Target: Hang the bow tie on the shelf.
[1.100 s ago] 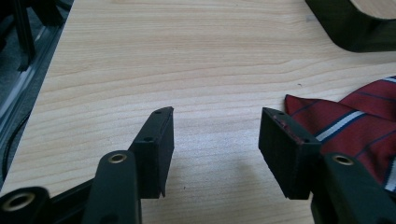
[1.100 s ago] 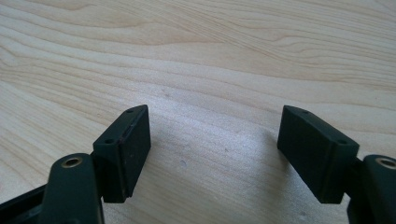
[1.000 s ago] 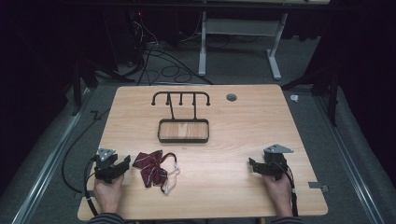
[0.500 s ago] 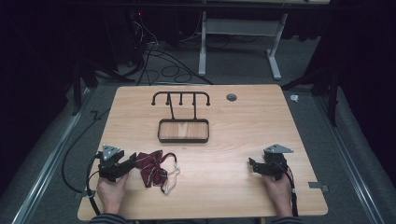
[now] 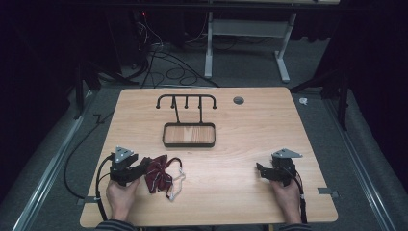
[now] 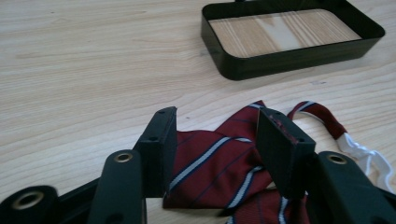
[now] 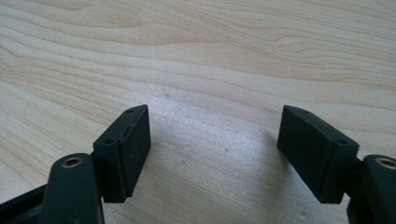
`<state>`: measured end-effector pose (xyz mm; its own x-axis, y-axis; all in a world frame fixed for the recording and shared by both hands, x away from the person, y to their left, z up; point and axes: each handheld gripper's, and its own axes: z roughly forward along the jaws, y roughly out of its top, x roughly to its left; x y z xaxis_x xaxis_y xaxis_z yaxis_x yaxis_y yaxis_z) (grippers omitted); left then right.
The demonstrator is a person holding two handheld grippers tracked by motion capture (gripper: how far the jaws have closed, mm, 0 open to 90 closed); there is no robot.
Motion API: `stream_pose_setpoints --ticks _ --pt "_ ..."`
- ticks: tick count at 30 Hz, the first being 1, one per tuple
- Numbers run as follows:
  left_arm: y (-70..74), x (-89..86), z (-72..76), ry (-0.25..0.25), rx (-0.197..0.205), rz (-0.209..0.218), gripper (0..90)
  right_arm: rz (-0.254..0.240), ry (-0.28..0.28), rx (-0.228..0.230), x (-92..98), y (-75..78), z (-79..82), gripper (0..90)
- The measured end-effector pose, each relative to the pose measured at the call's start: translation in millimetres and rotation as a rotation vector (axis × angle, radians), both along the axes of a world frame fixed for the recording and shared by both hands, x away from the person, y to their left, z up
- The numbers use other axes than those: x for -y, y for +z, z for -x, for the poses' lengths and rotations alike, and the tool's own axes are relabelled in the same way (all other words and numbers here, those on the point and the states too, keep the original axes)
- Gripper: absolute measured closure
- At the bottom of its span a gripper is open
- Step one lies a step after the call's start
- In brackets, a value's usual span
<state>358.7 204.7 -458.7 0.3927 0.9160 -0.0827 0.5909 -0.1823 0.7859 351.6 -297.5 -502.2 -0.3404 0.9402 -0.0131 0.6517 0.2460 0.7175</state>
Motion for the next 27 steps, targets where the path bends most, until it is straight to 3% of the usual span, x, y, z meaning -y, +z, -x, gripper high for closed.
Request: stream_pose_setpoints --ticks 19,27 --pt "3.5 27.5 -0.9 -0.117 -0.014 0.001 51.6 -0.001 -0.003 0.000 0.0 0.0 0.0 26.9" --pt "1.0 36.2 -2.5 -0.143 -0.024 0.009 51.7 0.000 -0.002 0.001 0.1 0.0 -0.1 26.9"
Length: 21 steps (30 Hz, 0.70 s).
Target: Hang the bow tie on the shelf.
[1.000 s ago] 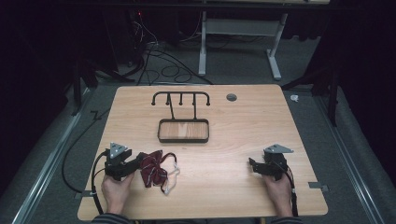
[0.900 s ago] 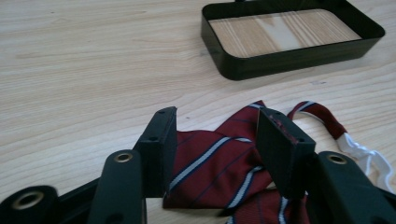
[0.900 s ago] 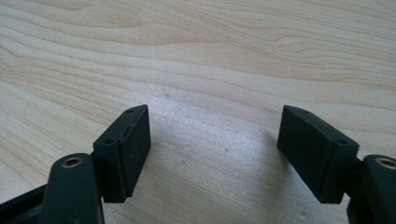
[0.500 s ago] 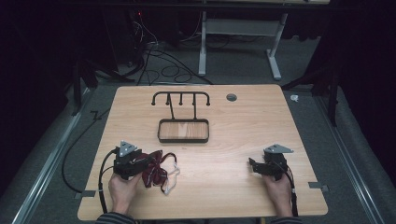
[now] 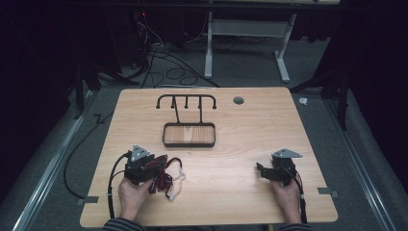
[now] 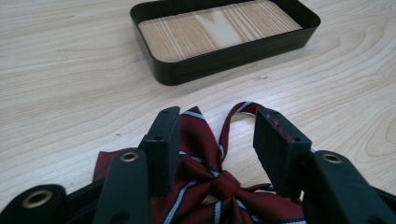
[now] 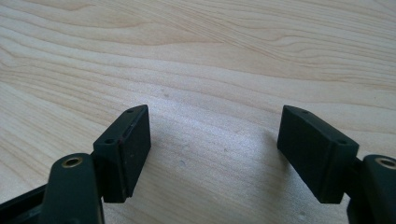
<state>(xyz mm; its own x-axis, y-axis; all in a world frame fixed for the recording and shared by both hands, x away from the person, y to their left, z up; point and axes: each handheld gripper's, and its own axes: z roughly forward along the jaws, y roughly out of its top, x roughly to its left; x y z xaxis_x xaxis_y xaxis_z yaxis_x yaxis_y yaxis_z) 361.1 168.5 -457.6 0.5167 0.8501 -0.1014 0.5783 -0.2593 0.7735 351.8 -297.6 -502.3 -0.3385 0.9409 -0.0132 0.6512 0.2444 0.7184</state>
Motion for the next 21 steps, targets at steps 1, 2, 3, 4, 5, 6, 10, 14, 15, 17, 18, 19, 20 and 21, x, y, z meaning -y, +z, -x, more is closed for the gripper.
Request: stream_pose_setpoints --ticks 1,2,3,4,5,6,10,14,15,17,18,19,20,21 --pt "-0.2 1.1 -0.3 -0.004 -0.002 0.000 51.7 0.000 0.000 0.000 0.0 0.0 0.0 26.9" --pt "-0.2 1.1 -0.3 -0.004 -0.002 0.000 51.7 0.000 0.000 0.000 0.0 0.0 0.0 26.9" --pt "-1.0 3.4 -1.1 -0.011 -0.005 0.002 51.8 0.000 0.000 0.000 0.0 0.0 0.0 26.9" --pt "-1.0 3.4 -1.1 -0.011 -0.005 0.002 51.8 0.000 0.000 0.000 0.0 0.0 0.0 26.9" --pt "-2.0 6.9 -2.2 -0.017 -0.007 -0.004 51.8 0.000 0.000 0.000 0.0 0.0 0.0 26.9" --pt "-2.3 8.6 -2.4 -0.022 -0.008 -0.006 51.9 -0.002 -0.002 -0.001 -0.1 0.0 0.1 26.9" --pt "-2.4 14.4 -3.6 -0.037 -0.007 -0.015 52.0 -0.002 -0.002 -0.001 -0.1 0.0 0.1 26.9" --pt "-1.9 19.7 -6.0 -0.052 -0.009 -0.013 52.0 -0.001 0.000 0.000 0.0 0.0 0.0 26.9" --pt "-1.7 22.6 -7.5 -0.060 -0.013 -0.013 52.0 -0.001 0.000 0.000 0.0 0.0 0.0 26.9" --pt "-1.3 24.3 -8.2 -0.064 -0.014 -0.016 52.0 -0.003 -0.002 -0.001 0.0 0.0 0.1 27.0" --pt "-0.1 28.0 -9.7 -0.073 -0.013 -0.021 52.0 -0.003 -0.002 -0.001 0.0 0.0 0.1 27.0" --pt "0.3 29.8 -10.6 -0.078 -0.012 -0.017 51.9 -0.003 -0.002 0.000 0.1 0.0 0.0 27.0" --pt "0.6 30.5 -11.2 -0.083 -0.014 -0.013 52.0 -0.003 -0.003 -0.001 0.1 0.0 0.0 27.0" --pt "0.5 32.3 -12.5 -0.089 -0.018 -0.010 51.9 -0.002 -0.002 0.000 0.2 0.0 -0.1 27.0"
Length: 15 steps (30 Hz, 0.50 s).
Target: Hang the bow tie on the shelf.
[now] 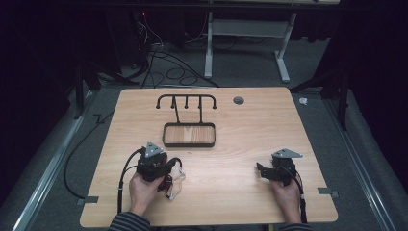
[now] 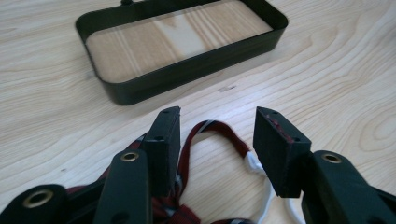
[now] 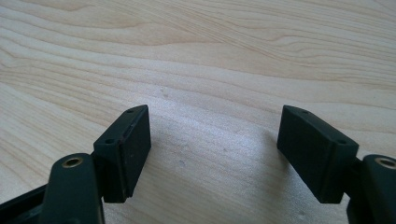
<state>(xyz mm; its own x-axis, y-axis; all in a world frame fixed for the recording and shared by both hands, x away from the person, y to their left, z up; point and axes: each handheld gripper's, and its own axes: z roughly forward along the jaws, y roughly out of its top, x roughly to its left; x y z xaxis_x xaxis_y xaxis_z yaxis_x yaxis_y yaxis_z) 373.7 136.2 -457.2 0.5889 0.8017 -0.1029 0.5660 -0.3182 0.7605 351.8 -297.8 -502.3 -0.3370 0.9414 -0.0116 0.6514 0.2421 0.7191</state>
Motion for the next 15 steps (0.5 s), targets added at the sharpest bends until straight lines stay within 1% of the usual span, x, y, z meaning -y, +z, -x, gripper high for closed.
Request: stream_pose_setpoints --ticks 5,7,10,11,15 --pt "-0.8 6.9 -3.4 -0.024 -0.002 -0.035 52.2 -0.002 -0.002 -0.001 0.0 0.0 0.1 27.1" --pt "-1.0 7.8 -4.3 -0.026 -0.004 -0.040 52.3 -0.002 -0.002 -0.001 0.0 0.0 0.1 27.1" --pt "-3.7 11.2 -8.3 -0.038 -0.017 -0.048 52.6 -0.002 -0.001 -0.001 0.0 0.0 0.1 27.1" --pt "-3.7 11.2 -8.3 -0.038 -0.017 -0.048 52.8 -0.002 -0.001 -0.001 0.0 0.0 0.1 27.1" --pt "-10.3 14.0 -15.9 -0.038 -0.037 -0.065 53.8 -0.002 -0.002 -0.001 0.0 0.0 0.1 27.1"
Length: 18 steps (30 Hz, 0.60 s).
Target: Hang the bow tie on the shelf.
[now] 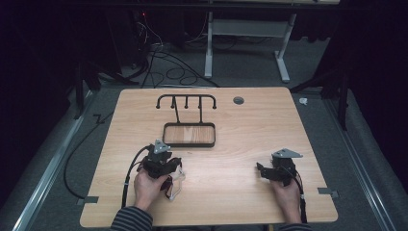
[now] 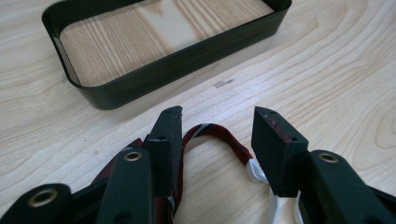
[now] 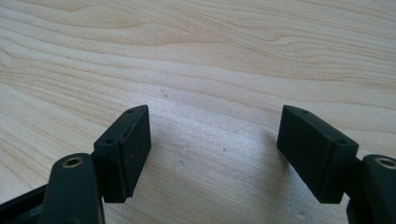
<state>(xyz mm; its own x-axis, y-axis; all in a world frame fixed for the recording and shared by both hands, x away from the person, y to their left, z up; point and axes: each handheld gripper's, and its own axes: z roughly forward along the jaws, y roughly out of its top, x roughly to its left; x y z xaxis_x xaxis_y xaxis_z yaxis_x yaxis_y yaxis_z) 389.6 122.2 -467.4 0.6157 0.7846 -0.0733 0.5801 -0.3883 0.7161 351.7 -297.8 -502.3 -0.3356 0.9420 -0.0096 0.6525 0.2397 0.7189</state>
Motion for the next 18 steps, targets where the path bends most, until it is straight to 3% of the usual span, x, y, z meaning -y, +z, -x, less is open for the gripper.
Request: stream_pose_setpoints --ticks 7,18 --pt "-6.0 0.7 -7.4 0.009 -0.014 -0.013 56.2 -0.001 -0.001 -0.001 0.0 0.0 0.0 27.1" --pt "-17.8 3.7 -15.9 0.017 -0.034 -0.048 68.4 -0.001 -0.002 -0.001 0.1 0.0 0.0 27.1"
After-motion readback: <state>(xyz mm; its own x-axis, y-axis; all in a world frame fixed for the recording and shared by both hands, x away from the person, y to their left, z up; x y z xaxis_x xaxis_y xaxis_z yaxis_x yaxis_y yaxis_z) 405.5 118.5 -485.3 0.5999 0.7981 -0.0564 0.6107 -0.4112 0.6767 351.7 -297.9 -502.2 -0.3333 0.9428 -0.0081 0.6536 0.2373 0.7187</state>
